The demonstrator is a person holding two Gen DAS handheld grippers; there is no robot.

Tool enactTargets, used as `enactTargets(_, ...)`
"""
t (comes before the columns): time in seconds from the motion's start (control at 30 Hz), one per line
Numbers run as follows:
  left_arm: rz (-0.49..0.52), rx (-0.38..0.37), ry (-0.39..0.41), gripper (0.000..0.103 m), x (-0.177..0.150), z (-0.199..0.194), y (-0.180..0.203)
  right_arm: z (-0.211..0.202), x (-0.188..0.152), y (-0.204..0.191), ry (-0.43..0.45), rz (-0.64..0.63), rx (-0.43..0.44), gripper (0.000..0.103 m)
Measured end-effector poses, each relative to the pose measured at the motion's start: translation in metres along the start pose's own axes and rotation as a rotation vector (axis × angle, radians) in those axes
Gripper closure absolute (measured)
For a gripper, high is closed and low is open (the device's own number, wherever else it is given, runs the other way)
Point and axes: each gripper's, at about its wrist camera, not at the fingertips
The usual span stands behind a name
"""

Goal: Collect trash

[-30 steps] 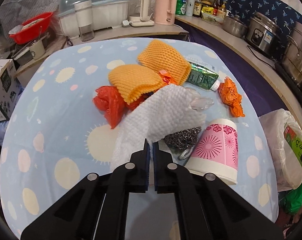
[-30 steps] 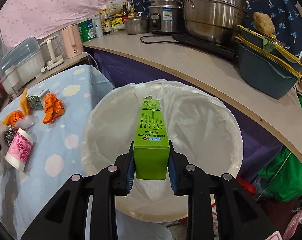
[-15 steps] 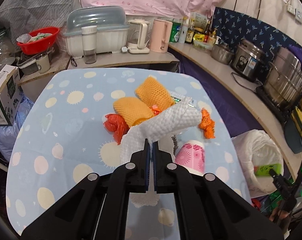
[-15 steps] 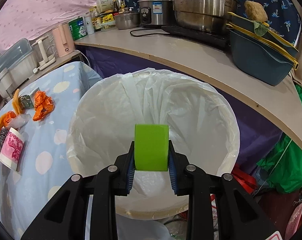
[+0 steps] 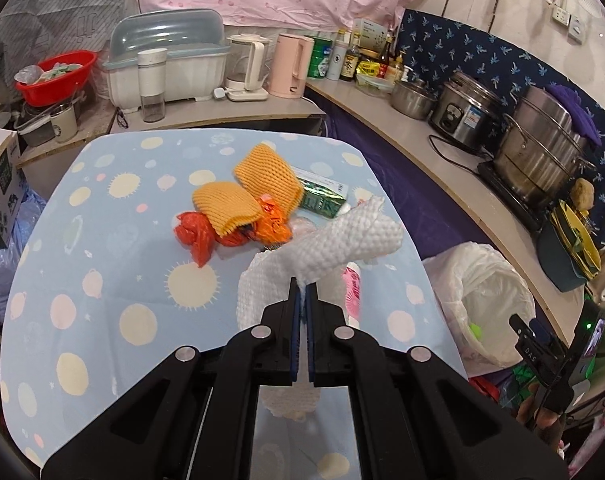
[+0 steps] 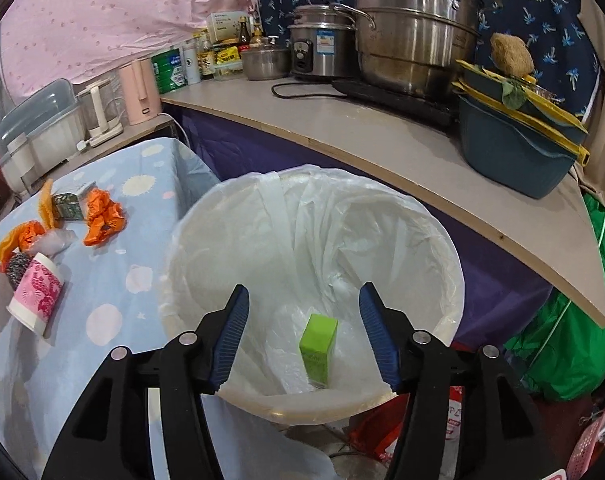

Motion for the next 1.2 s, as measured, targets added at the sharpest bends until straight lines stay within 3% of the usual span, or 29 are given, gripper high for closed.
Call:
enactTargets(0.23,0.017,-0.045,-0.044,0.101,-0.015,0.002,0.018,-0.023,0.001,-0.048,0.008,-0.084,0.18,0.045)
enactTargets(0.5,0.029,-0.123,-0.103,0.101,-0.03,0.002,0.041,-0.037,-0.03,-0.099,-0.061,-0.15,0.408,0.045)
enactTargets(1.0,0.069,-0.287,-0.178,0.101,-0.049,-0.001,0.088,-0.054,-0.037,-0.118,-0.06,-0.136,0.57,0.045)
enactTargets(1.03,0.073,-0.298,-0.183,0.101,-0.049,-0.001,0.091,-0.054,-0.037,-0.118,-0.057,-0.138,0.57,0.047)
enactTargets(1.1,0.075,-0.313,-0.192,0.101,-0.05,-0.001,0.095,-0.054,-0.036,-0.117,-0.058,-0.131,0.585,0.065)
enactTargets(1.17,0.078,-0.326,-0.198,0.101,-0.05,0.0,0.098,-0.052,-0.035,-0.113,-0.071,-0.11,0.603,0.092)
enactTargets(1.2,0.079,-0.33,-0.201,0.101,-0.05,0.0,0.099,-0.05,-0.035,-0.11,-0.074,-0.092,0.608,0.096)
Point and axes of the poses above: each gripper's, at about its wrist camera, not at the fingertips, and z roughly the way its jaws point, y to its right, x to its top, and after that the axes turned 7 degrees about y, right-handed
